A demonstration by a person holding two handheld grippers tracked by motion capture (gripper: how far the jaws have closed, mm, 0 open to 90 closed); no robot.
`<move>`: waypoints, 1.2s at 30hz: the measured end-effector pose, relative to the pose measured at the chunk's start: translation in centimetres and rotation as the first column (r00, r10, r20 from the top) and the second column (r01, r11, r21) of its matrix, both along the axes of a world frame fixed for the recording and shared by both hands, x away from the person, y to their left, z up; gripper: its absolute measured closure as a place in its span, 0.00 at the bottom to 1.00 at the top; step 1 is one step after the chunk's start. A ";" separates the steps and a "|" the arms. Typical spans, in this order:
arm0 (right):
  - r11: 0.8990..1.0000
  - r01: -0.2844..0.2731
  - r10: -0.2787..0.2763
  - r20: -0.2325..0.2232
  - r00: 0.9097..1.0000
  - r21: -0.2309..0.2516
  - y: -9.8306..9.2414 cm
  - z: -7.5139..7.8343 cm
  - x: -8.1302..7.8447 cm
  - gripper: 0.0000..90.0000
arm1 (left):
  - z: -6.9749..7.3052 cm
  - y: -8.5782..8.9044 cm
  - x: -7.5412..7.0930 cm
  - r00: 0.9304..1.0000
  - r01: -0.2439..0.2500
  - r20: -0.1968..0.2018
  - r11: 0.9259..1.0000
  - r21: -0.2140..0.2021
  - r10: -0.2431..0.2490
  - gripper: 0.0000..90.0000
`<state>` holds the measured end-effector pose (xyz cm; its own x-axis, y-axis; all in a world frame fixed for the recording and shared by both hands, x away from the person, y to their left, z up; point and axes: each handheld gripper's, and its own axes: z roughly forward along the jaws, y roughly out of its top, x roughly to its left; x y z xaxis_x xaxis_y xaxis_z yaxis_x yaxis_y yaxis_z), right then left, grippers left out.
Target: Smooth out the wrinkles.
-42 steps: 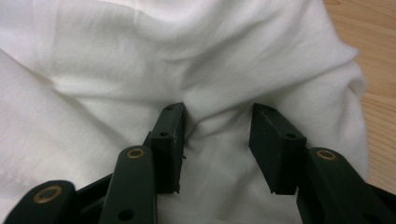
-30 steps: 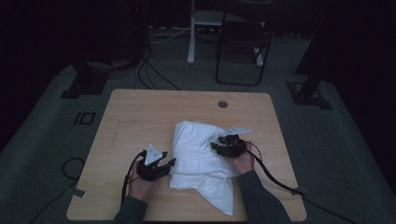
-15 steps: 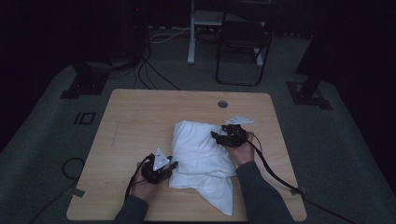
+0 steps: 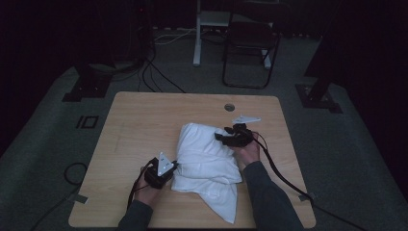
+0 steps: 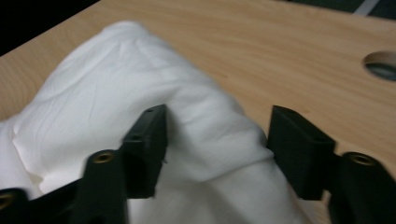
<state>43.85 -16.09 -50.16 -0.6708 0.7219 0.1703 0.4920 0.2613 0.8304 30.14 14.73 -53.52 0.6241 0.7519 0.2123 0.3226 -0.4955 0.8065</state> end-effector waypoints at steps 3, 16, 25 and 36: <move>1.000 0.017 -0.017 0.014 1.000 -0.011 -0.1 -0.5 -0.4 0.90 | 0.1 0.4 -0.7 1.000 -0.008 0.017 1.000 -0.012 0.008 1.00; 0.975 0.213 -0.211 0.043 0.977 -0.056 -0.2 -1.0 -0.8 0.95 | -0.4 2.8 -5.4 0.998 -0.048 0.042 0.998 -0.029 0.049 1.00; 0.981 0.192 -0.192 0.024 0.981 -0.006 -1.1 -1.0 -0.6 0.94 | -0.4 2.4 -4.4 0.999 -0.040 0.029 0.999 -0.029 0.040 0.98; 0.984 0.179 -0.179 0.024 0.984 0.001 -0.8 -1.0 -0.6 0.94 | -0.7 -1.5 -0.4 0.997 -0.018 0.080 0.994 0.112 0.009 0.87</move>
